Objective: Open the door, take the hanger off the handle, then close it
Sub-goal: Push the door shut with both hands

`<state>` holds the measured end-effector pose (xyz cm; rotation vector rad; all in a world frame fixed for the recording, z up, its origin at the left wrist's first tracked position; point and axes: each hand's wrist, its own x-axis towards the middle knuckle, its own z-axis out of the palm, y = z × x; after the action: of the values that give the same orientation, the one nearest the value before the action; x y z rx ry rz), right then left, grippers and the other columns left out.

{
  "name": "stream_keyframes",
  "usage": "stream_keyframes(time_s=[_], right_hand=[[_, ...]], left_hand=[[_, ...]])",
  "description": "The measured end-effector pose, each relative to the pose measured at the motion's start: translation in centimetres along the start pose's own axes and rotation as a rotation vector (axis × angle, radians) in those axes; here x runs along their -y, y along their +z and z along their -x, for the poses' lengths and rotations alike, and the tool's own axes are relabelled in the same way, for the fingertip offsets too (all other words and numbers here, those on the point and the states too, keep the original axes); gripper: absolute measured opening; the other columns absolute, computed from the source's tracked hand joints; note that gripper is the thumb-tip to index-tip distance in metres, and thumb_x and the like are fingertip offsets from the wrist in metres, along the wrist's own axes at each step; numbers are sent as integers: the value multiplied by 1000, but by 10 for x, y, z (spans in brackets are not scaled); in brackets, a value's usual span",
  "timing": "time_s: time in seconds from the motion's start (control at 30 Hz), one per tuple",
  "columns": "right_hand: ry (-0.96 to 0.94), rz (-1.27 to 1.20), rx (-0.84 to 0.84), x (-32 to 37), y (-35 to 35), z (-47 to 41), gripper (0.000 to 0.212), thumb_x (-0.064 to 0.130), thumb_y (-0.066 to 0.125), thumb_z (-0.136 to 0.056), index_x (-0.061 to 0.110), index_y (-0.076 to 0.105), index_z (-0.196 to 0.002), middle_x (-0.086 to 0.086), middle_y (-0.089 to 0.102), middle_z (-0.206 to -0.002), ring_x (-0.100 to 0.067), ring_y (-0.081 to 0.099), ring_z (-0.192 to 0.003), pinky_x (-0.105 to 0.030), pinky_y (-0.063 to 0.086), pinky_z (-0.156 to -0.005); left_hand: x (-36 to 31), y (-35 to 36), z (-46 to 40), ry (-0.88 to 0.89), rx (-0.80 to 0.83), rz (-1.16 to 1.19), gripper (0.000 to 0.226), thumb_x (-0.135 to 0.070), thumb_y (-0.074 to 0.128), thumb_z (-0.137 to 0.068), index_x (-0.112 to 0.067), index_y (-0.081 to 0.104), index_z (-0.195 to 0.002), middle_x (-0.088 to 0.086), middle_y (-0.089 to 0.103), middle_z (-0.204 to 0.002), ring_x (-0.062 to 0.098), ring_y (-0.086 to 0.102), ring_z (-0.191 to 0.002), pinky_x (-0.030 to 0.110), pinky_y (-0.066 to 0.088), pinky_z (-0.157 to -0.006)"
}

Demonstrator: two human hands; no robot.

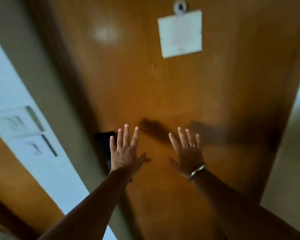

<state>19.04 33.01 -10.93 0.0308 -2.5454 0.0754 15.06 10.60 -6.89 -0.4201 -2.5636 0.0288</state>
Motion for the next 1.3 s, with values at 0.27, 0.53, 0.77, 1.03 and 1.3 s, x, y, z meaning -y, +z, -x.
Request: stream_keyframes(time_s=[0.27,0.53,0.77,1.03,1.3], right_hand=[[-113,134,-205,78,-82,-150,99,62,69,-74,26,23,-153,-16,16,-162,-38,15,-148,-58,15,-116],[3,170,-245,114,-88,-208,109,70,64,-74,29,4,-155,-14,-1,-164,-38,0,-149,-59,15,-117],[-1,198,-289,106,-65,-227,107,73,62,-75,24,12,-155,-18,5,-163,-40,4,-149,-59,18,-115],[7,208,-288,103,-51,-247,107,70,65,-75,22,12,-155,-20,5,-163,-43,4,-148,-62,22,-115],[17,214,-266,106,-53,-248,106,69,64,-77,22,9,-155,-20,1,-163,-44,1,-148,-60,19,-116]], left_hand=[[97,-81,-99,-68,-205,-42,110,-72,53,-82,-28,-15,-156,12,-11,-166,35,-5,-152,57,5,-119],[115,-60,-141,3,-286,35,126,-74,64,-74,-26,-18,-155,14,-13,-165,40,-11,-150,56,5,-119],[124,-37,-168,36,-293,99,129,-69,71,-71,-27,-16,-156,12,-16,-165,35,-23,-147,56,0,-117],[124,-23,-191,22,-245,202,129,-63,76,-71,-32,-15,-156,3,-35,-160,29,-32,-146,56,-7,-116],[123,-29,-193,10,-198,205,127,-61,74,-75,-35,-22,-153,4,-37,-159,28,-37,-143,54,-13,-114]])
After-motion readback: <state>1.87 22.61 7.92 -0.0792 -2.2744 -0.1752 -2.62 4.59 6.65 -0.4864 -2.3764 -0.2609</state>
